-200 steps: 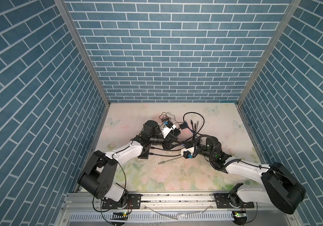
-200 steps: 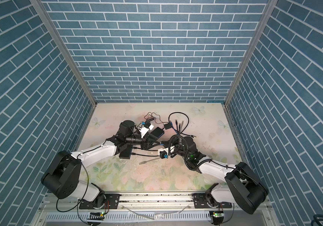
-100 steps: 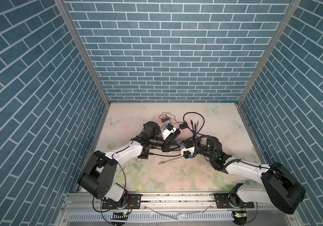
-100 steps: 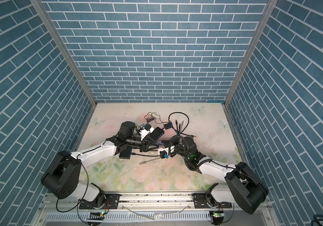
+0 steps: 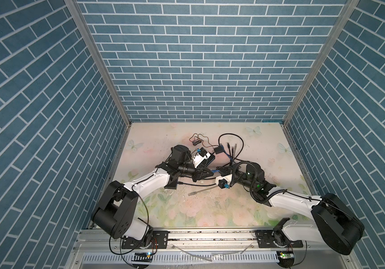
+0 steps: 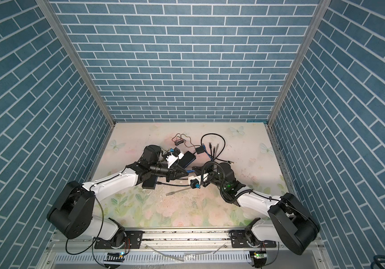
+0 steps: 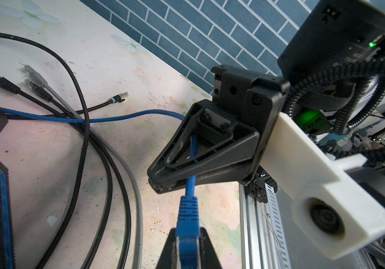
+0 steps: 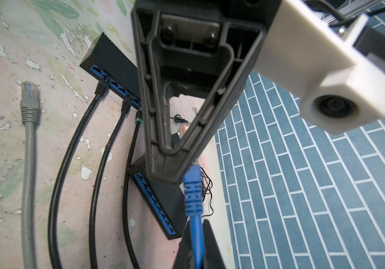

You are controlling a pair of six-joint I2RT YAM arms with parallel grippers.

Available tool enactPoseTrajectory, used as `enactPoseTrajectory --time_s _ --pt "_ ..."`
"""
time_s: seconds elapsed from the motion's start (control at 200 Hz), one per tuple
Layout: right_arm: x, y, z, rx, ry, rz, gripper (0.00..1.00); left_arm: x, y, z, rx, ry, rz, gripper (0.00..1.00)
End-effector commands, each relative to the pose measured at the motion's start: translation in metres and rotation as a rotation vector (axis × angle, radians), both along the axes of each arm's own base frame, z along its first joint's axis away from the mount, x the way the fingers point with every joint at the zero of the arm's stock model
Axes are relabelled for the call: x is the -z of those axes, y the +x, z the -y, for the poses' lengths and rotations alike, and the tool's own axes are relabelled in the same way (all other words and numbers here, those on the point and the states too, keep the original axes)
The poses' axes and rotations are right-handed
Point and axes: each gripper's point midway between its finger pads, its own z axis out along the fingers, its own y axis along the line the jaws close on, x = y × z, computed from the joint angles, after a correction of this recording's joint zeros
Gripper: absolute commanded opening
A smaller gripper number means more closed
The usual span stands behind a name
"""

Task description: Insert the plug into the switch port

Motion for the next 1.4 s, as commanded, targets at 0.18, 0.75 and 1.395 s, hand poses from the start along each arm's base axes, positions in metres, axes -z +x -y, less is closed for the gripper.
enactPoseTrajectory --time_s 0.18,0.75,1.395 --pt "-0.007 -0.007 0.006 0.064 0.043 -0.270 0.28 -0.002 -0.012 -0.027 -0.038 0.033 0.483 0.00" --pt "-0.011 -0.054 -0.014 -0.147 -0.066 -0.713 0.32 0.015 -0.034 -0.030 0.142 0.178 0.824 0.00" --pt "-0.009 -0.055 -0.033 -0.243 0.006 -0.773 0.33 0.009 -0.030 -0.027 0.128 0.194 0.964 0.00"
